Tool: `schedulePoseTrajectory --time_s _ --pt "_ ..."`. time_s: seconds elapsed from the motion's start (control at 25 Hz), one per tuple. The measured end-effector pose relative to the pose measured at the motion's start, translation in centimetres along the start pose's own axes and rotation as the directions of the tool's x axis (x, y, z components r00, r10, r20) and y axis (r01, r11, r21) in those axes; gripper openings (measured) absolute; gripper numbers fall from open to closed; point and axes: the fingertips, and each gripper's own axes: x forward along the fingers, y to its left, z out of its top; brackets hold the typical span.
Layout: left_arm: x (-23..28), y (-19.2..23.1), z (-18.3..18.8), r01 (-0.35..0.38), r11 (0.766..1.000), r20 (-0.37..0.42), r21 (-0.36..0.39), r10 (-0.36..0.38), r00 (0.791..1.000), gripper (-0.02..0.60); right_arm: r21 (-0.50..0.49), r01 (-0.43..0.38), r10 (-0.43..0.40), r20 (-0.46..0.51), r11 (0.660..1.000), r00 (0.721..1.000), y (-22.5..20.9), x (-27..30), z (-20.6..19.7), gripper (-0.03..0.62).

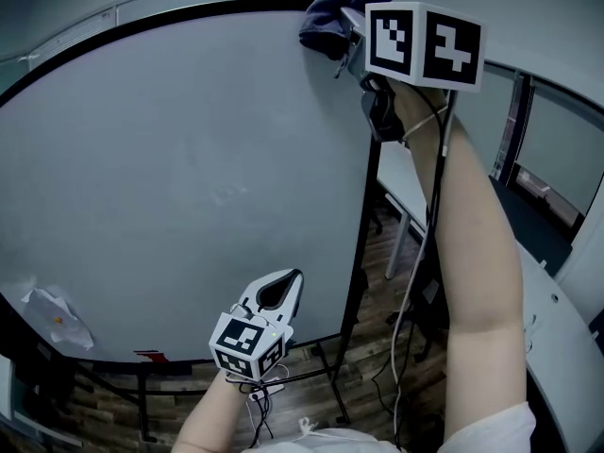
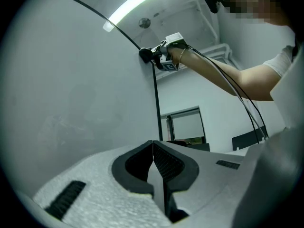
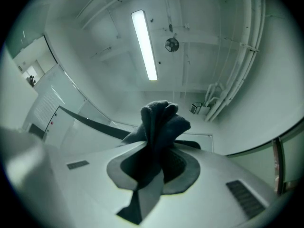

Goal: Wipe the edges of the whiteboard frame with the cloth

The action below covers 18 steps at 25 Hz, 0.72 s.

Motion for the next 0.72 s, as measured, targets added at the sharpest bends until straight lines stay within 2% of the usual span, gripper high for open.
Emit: schedulePoseTrajectory --time_s 0.36,0.72 --pt "3.2 -2.7 -0.6 -0.001 1.000 0.008 -0.029 0.002 1.000 0.018 0.023 0.013 -0.012 -0.026 1.000 1.000 -4.5 -1.3 -1.6 0.059" --pt "4.1 -4.8 -1.8 -0.011 0.999 -0.014 -0.054 0.010 1.000 0.018 0.010 0.010 -0.009 -0.063 1.000 0.998 -5.0 -2.9 -4.8 0.058"
